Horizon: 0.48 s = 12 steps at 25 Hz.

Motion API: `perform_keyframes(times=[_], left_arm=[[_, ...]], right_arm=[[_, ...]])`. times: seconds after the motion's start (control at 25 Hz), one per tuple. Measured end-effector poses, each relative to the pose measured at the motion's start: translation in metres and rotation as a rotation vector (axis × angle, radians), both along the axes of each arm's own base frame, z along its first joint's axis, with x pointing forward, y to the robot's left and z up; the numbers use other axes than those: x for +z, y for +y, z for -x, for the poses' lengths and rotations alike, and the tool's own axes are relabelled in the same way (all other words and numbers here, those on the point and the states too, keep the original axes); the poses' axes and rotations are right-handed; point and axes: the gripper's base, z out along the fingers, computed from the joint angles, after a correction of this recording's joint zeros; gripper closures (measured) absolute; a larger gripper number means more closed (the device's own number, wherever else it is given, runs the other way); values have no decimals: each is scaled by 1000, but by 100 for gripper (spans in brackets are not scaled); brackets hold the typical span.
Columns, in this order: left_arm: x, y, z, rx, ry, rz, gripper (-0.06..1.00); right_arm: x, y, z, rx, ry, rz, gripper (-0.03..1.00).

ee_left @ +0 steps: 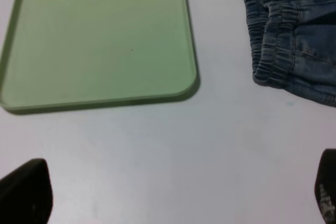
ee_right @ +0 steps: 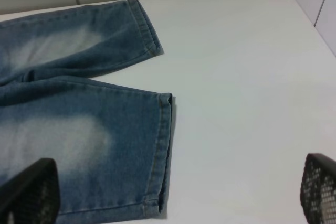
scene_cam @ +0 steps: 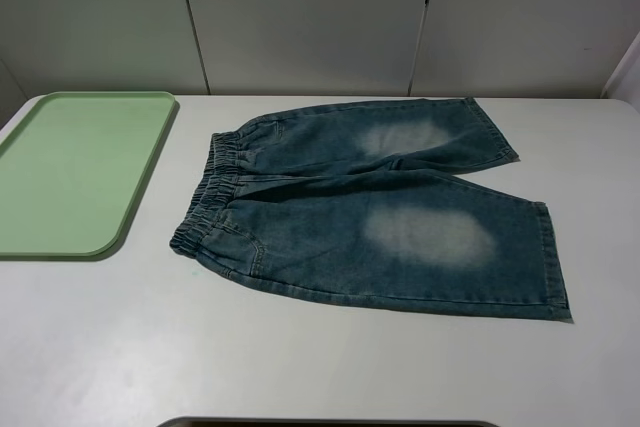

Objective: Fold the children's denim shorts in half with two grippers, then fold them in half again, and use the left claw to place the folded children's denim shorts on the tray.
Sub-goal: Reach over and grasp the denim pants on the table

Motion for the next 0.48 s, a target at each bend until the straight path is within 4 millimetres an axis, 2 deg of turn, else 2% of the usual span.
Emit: perform_keyframes(times=[0.48], left_arm=[[0,0,0,0,0,0,-5]], right_arm=[[0,0,0,0,0,0,27]])
